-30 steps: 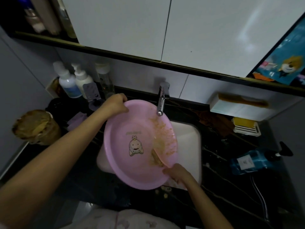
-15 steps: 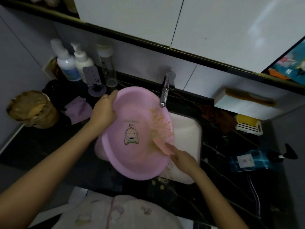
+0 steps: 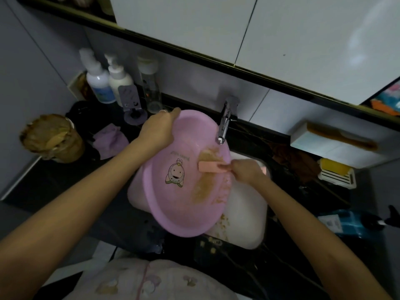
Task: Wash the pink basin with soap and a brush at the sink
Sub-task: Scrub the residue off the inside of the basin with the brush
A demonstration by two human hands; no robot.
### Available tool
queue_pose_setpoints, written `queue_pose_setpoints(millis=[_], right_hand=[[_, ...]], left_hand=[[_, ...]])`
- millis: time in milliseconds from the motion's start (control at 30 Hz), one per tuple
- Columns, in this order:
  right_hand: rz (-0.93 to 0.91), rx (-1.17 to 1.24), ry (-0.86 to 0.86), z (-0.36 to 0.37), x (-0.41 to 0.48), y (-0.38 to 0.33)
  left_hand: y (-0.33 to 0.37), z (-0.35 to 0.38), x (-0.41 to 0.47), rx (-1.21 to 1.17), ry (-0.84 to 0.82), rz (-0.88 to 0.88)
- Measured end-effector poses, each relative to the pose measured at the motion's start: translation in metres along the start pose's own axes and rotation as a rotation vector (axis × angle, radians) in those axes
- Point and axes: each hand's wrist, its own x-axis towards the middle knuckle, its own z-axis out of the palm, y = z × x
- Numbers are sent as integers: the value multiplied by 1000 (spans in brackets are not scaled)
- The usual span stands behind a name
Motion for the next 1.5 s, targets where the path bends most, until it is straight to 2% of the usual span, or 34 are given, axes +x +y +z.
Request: queue_pose_setpoints(millis=[67,200,233,367,433,533,567,700,800,867,967,1000,1167,1300,1500], right_hand=[[-80,-131,91,-20,8,4],[-92,-99,367,-46,11,6],[-62,-136,328,-45,9,8],[1,-62,-117,-20,-2,-4],[-19,-147,-88,-25,7,-3],[35,-214,127,-44,16,12],[43,-191,120,-43,13,13],[-13,-64,-147,-15,-5,3],[34,-157,21,-35,12,14],[95,-108,106,-31,12,11],[56,136,-43,6,-6,-6],[36,143,-61,11,-6,-6],[157,14,70,-19,1,2],[169,288,-81,28,-21,-25],[247,694,-187,73,-48,-67]], left_hand=[[5,-2,1,14,-2,5],[9,-3,1,43,3,6],[10,-3,1,47,2,6],[12,-4,0,37,-2,17],[13,-4,0,43,-3,19],[11,-4,2,46,13,22],[11,-4,2,47,15,21],[12,-4,-1,37,-2,27],[11,-3,1,36,10,25],[11,-3,0,38,13,17],[12,-2,-1,48,16,19],[11,-2,-1,50,16,19],[15,-5,-2,75,11,12],[14,-3,-3,82,25,13],[12,-1,-5,78,47,9]])
